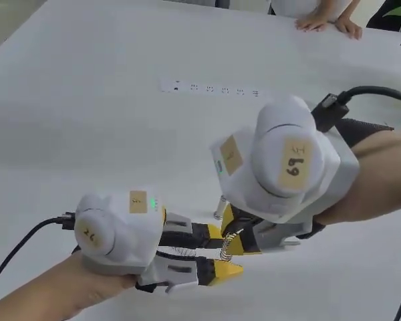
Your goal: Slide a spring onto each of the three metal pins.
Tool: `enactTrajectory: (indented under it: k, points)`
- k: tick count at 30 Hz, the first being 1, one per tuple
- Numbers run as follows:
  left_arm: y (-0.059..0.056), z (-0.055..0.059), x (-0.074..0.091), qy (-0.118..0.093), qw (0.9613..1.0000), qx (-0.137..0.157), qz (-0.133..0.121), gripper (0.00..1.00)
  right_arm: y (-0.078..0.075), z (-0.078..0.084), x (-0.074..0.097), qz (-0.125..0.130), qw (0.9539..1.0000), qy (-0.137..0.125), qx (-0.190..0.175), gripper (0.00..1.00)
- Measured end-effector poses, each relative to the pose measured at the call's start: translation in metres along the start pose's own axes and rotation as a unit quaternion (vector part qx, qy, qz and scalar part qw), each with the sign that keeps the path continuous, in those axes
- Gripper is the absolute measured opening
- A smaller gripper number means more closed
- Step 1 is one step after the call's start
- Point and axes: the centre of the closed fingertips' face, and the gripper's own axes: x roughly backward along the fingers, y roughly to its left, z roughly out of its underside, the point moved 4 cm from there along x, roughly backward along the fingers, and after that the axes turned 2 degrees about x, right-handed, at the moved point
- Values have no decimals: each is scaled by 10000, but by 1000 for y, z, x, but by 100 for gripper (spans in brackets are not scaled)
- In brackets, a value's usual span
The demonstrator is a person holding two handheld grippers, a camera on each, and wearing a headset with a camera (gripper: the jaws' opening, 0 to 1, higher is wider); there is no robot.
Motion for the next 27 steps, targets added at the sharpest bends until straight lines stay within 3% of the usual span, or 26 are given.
enactTrajectory:
  k: [9, 16, 27]
  points:
    - [1, 3, 5, 65, 9999, -57, -88, 23, -1, 3, 2, 27, 10000, -7, -53, 6]
    - [4, 7, 10, 137, 9996, 18, -253, 40, -2, 5, 4, 65, 9999, -31, -100, 6]
    - [7, 8, 22, 146, 9991, 73, -404, 54, -4, 8, 6, 133, 9998, -66, -138, 6]
